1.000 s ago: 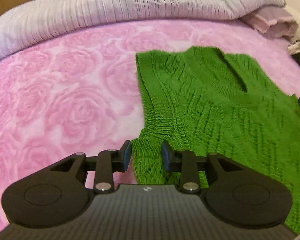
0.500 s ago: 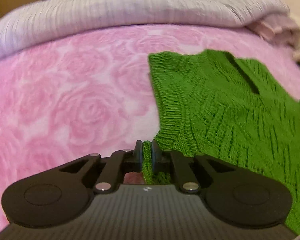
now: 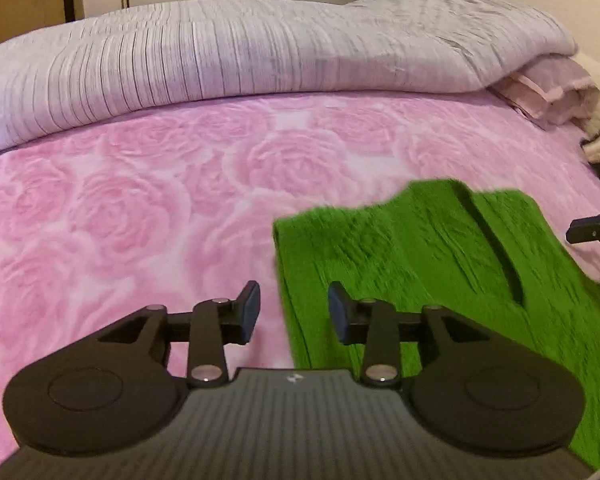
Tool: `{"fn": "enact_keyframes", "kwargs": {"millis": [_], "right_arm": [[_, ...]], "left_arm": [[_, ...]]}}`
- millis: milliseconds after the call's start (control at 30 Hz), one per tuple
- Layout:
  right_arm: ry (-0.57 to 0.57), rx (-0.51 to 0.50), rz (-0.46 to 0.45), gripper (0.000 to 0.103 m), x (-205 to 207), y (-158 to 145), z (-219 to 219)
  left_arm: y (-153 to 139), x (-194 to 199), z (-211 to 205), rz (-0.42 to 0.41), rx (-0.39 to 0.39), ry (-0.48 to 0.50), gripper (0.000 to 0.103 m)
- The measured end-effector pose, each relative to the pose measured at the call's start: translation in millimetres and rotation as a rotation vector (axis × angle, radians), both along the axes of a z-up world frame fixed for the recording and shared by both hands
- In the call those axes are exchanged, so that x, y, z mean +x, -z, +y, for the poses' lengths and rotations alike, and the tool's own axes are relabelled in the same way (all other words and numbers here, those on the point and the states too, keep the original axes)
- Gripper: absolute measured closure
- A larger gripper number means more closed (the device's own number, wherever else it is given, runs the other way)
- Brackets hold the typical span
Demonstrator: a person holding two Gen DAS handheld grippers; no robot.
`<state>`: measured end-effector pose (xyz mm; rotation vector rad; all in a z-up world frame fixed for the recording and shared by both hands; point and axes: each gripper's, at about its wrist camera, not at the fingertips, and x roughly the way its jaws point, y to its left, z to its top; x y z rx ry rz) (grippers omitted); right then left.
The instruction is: Fold clothes
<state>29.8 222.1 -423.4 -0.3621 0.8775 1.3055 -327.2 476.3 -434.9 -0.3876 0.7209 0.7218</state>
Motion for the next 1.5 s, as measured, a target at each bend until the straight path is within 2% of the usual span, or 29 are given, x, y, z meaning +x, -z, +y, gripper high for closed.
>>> {"fn": "enact_keyframes", "kwargs": {"millis": [133, 167, 233, 267, 333, 400, 433, 567, 633, 767, 867, 933, 1000, 1067, 1100, 1133, 1167, 1200, 1267, 1300, 1433, 1500], "right_arm": [[-0.017, 0.007, 0.044, 0.055, 18.9, 12.9, 31.3], [-0.009, 0.008, 0.055, 0.055, 22.8, 16.4, 37.4], [0.008, 0.019, 0.091, 0.055, 30.6, 22.4, 47.6], [0.016, 0.025, 0.103, 0.055, 32.8, 25.3, 50.5], [0.044, 0.023, 0.075, 0.063, 33.0, 29.8, 56.8], [0.067, 0.020, 0.043, 0.063, 32.4, 33.5, 62.7], [0.063, 0.016, 0.012, 0.062, 29.1, 32.2, 64.5], [0.048, -0.002, -0.084, 0.062, 20.2, 17.8, 60.4], [0.054, 0.036, -0.123, 0.062, 17.6, 4.8, 48.2], [-0.004, 0.120, -0.064, 0.062, 11.0, -6.5, 41.6], [-0.051, 0.110, -0.064, 0.062, 11.4, 5.4, 46.4], [-0.082, 0.103, -0.065, 0.062, 11.7, 13.3, 49.6], [-0.113, 0.096, -0.065, 0.062, 12.0, 21.2, 52.8], [-0.144, 0.090, -0.066, 0.063, 12.4, 29.2, 56.1], [-0.159, 0.086, -0.066, 0.067, 12.5, 33.1, 57.7], [-0.174, 0.083, -0.066, 0.072, 12.7, 37.1, 59.3], [-0.170, 0.079, -0.063, 0.072, 14.7, 38.6, 58.6], [-0.115, 0.071, -0.058, 0.072, 20.6, 33.5, 52.0], [-0.037, 0.048, -0.079, 0.072, 23.5, 21.6, 39.8], [-0.035, 0.060, -0.079, 0.072, 17.9, 13.7, 31.6], [-0.160, 0.103, -0.038, 0.072, -29.2, -16.9, 2.0], [-0.237, 0.095, -0.020, 0.072, -60.1, -16.7, -6.5]], "left_arm": [[14.5, 15.6, 22.2, -0.056, -0.047, 0.012, 0.063], [18.0, 19.1, 26.9, -0.063, -0.061, 0.011, 0.065], [24.8, 26.3, 36.0, -0.073, -0.086, 0.008, 0.074], [28.8, 29.9, 41.0, -0.065, -0.092, -0.008, 0.075], [35.3, 35.6, 50.2, -0.056, -0.097, -0.040, 0.074], [36.9, 39.7, 56.7, -0.058, -0.098, -0.059, 0.074], [34.8, 42.2, 57.2, -0.045, -0.092, -0.059, 0.074], [10.1, 36.6, 39.5, -0.007, 0.034, -0.043, 0.072], [9.0, 42.3, 32.4, 0.000, 0.052, -0.005, 0.078], [9.4, 55.4, 18.7, 0.010, 0.079, 0.077, 0.081], [9.7, 65.3, 8.5, 0.019, 0.099, 0.139, 0.085], [32.4, 78.0, 9.0, 0.113, 0.144, 0.152, 0.085], [38.0, 64.3, 25.0, 0.023, 0.070, 0.127, 0.085], [41.6, 47.7, 42.7, -0.088, -0.019, 0.099, 0.091], [40.0, 41.0, 47.6, -0.103, -0.027, 0.076, 0.100], [37.5, 34.8, 51.5, -0.109, -0.027, 0.050, 0.100], [32.5, 28.8, 50.4, -0.115, -0.026, 0.034, 0.101], [26.9, 22.9, 47.9, -0.122, -0.025, 0.020, 0.101], [12.7, 18.8, 33.5, -0.103, 0.009, 0.019, 0.095], [6.1, 20.0, 22.1, -0.086, 0.029, 0.040, 0.095], [-3.2, 40.9, -46.3, -0.031, 0.048, 0.195, 0.095], [1.9, 55.4, -78.7, 0.014, 0.052, 0.269, 0.092]]}}
